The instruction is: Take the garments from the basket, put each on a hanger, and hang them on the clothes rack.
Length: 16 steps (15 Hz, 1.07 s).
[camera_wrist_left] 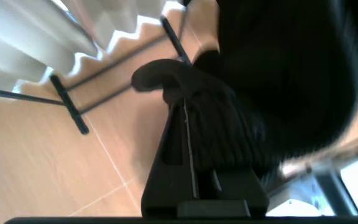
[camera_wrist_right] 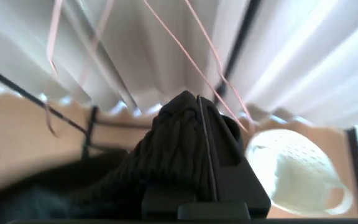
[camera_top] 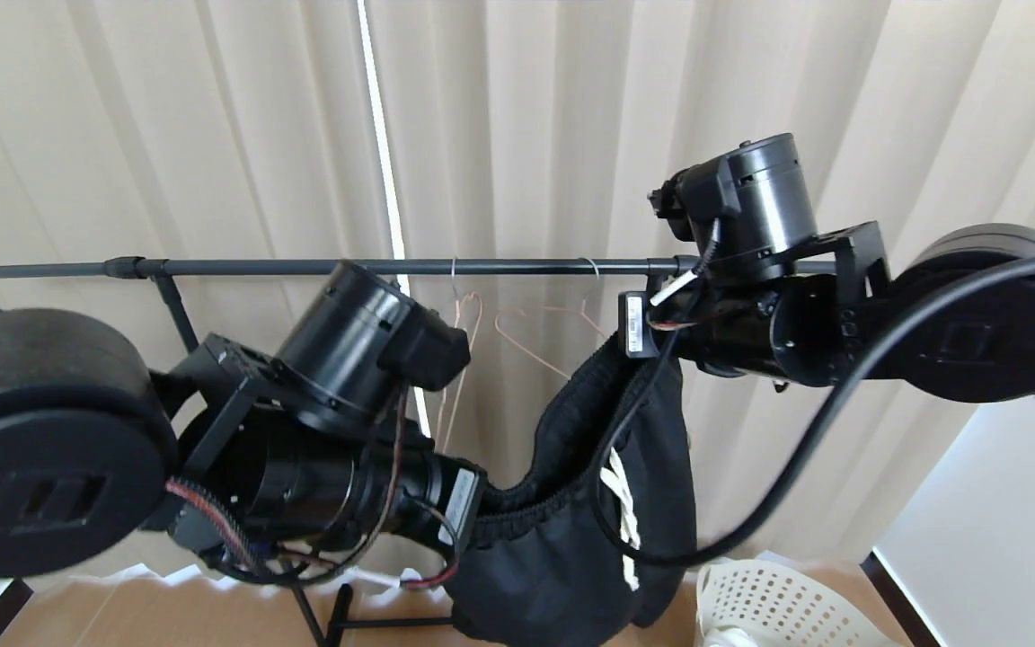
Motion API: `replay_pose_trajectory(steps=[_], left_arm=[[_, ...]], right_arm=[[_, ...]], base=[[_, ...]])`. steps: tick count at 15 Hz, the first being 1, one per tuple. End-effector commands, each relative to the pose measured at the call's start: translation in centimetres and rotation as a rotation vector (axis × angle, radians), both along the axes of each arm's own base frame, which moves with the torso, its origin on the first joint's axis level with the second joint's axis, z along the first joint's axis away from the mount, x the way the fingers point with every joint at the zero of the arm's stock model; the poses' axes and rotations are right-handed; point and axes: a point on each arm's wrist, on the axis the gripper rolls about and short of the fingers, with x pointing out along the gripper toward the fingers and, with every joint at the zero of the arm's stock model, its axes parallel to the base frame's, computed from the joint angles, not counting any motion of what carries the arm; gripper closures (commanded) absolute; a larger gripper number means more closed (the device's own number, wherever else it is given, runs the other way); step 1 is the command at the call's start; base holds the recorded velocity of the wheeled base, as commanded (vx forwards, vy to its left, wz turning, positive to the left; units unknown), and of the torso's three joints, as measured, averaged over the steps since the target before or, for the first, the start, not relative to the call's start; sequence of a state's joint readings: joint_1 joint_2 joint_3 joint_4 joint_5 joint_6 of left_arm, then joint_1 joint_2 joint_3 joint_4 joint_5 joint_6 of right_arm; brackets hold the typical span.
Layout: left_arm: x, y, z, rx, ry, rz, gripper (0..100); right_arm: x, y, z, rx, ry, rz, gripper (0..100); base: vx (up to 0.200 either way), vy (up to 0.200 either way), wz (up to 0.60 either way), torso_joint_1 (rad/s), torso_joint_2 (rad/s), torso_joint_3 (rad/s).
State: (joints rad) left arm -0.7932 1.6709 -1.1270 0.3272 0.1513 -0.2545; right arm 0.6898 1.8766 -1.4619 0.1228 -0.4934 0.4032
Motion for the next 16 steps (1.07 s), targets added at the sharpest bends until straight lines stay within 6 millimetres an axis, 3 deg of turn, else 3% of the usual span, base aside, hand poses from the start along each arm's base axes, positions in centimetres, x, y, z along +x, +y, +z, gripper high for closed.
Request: replay_pose_trajectory(steps=[1,5,9,11,13,15,16], left_arm=[[-2.7,-1.7,-1.6,0.035,0.050,-0.100,100],[-4.4,-5.1,-2.1,-0.094,0.052,-0.127,100],[-4.7,-5.9,-2.1,-0.162,0.062,-0.094,100],[-5.1,-5.6,-2.7,-0.138,0.068,-0.097,100],[-5.5,-3.6,-2.2,-0.137,0.045,-0.060,100],[-4.1,-0.9,-1.8,-0.150,0.024,0.041,100],[-4.0,-0.9,-1.8,-0.151,0.023,0.045,100]], right_arm=[[2.3,2.1,-2.7,0.036,0.010,-0.016,100],[2.2,3.6,-2.1,0.176,-0.017,-0.039,100],[1.7,4.1,-2.0,0.205,-0.012,-0.028,100],[1.6,3.8,-1.7,0.205,-0.012,-0.031,100],[1.5,3.2,-1.5,0.199,-0.015,-0.054,100],[1.0,1.6,-2.1,0.146,-0.016,-0.121,100],[1.0,1.5,-2.1,0.145,-0.017,-0.124,100]], base=[[0.000,0.000,0.00,0.000,0.00,0.000],[0.000,0.000,0.00,0.000,0.00,0.000],[0.000,0.000,0.00,0.000,0.00,0.000],[0.000,0.000,0.00,0.000,0.00,0.000],[0.000,0.000,0.00,0.000,0.00,0.000],[0.000,0.000,0.00,0.000,0.00,0.000],[0.000,0.000,0.00,0.000,0.00,0.000]])
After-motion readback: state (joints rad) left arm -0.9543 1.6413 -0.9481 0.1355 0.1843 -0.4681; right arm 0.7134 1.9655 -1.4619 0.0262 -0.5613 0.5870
